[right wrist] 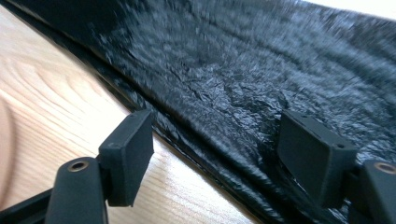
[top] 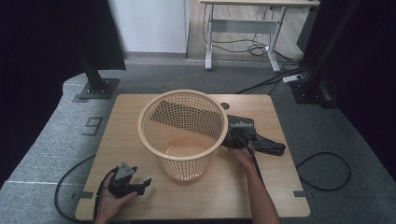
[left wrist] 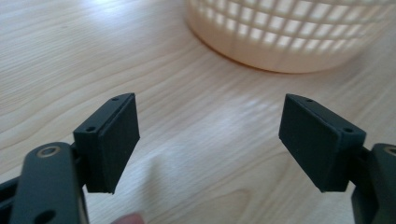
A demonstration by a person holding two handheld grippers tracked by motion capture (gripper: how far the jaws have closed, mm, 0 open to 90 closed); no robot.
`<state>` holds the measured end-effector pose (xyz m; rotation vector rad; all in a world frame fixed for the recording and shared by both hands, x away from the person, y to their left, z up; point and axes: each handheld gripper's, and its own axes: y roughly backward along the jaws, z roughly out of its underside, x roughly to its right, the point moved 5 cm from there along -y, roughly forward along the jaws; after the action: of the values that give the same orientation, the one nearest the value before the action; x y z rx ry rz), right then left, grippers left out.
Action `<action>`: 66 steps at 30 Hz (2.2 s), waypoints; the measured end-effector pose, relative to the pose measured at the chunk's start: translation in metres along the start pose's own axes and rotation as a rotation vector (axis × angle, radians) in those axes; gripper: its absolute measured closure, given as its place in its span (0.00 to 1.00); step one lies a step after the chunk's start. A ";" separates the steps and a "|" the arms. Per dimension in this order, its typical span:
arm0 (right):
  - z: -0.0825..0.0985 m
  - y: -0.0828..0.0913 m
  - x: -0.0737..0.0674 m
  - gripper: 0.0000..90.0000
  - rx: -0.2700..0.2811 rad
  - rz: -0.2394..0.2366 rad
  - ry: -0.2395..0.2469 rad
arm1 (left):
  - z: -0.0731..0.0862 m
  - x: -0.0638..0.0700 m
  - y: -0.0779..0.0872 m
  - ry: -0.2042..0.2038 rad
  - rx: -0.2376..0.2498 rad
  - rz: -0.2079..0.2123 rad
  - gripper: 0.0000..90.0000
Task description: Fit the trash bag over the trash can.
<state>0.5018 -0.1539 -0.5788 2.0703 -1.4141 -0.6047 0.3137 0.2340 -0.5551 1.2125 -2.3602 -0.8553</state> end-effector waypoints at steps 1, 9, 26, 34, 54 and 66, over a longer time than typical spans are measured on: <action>0.001 -0.002 -0.001 0.31 -0.005 0.008 0.003 | 0.000 -0.001 0.001 0.008 0.004 -0.001 0.22; 0.001 -0.005 0.001 0.44 0.000 0.046 0.025 | 0.007 -0.012 0.007 0.061 0.030 0.020 0.25; 0.037 0.045 0.006 0.97 -0.022 -0.005 0.080 | 0.008 -0.015 0.013 0.092 0.058 0.053 0.26; 0.090 0.100 0.028 0.97 0.041 0.028 0.097 | 0.010 -0.010 0.012 0.091 0.042 0.040 0.26; 0.038 0.055 -0.018 0.29 0.057 0.056 0.100 | 0.007 -0.003 0.001 0.084 0.015 0.038 0.27; 0.037 0.031 -0.009 0.36 0.023 0.069 0.009 | 0.005 0.002 -0.002 0.059 0.005 0.043 0.27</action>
<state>0.4536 -0.1617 -0.5854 2.0305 -1.4869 -0.5534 0.3109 0.2333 -0.5605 1.1680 -2.3340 -0.7891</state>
